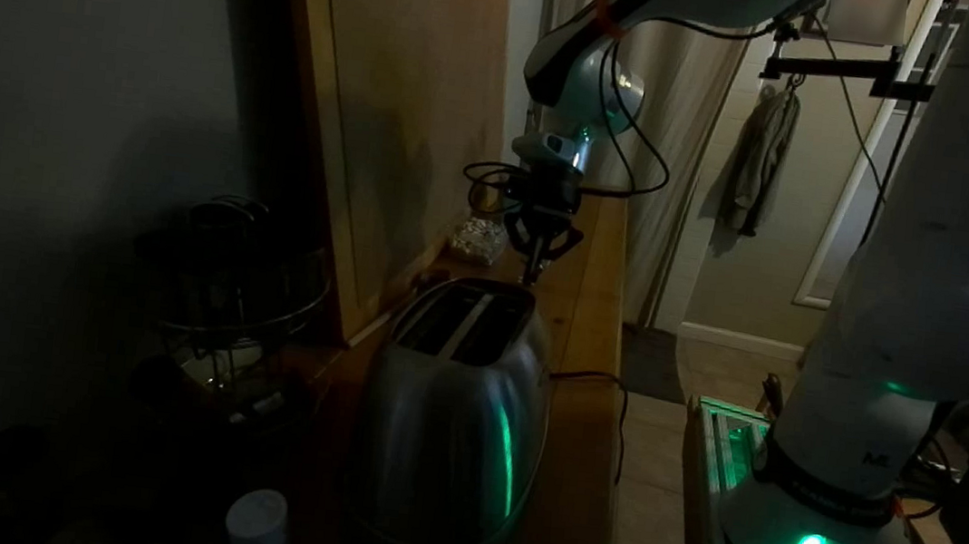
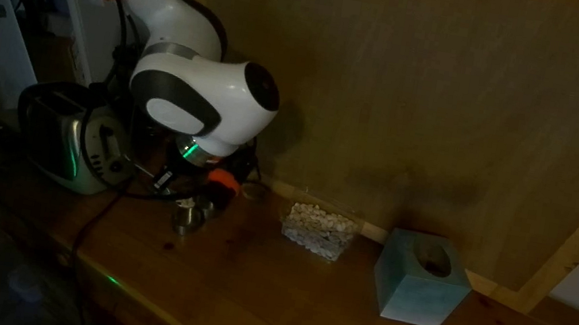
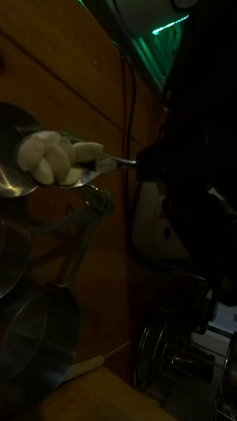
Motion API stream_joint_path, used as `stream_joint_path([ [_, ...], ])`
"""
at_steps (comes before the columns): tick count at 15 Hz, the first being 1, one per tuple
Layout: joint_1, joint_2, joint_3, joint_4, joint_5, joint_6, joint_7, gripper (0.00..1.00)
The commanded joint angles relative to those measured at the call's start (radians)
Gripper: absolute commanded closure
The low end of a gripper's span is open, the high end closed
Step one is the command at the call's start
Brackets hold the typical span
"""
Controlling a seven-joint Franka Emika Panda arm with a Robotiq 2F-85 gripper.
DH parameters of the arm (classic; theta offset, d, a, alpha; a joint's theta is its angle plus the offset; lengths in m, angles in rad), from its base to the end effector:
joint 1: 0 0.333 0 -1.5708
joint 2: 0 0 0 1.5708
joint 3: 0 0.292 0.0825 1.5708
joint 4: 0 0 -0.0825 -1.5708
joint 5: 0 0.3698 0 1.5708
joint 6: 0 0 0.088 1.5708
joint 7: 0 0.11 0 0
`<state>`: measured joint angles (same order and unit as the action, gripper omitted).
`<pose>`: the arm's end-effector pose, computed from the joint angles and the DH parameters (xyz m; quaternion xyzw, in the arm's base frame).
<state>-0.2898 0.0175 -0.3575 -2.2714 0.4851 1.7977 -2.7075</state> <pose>0.3857 -0.2406 0.3117 -0.5793 -0.7514 -0.2349 0.2114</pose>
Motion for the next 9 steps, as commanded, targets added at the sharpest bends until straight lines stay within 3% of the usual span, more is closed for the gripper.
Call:
stream_joint_path([
  [1, -0.027, 0.047, 0.009, 0.047, 0.044, -0.066, -0.046, 0.98],
  [9, -0.053, 0.1, 0.014, 0.094, 0.063, -0.133, -0.052, 0.98],
])
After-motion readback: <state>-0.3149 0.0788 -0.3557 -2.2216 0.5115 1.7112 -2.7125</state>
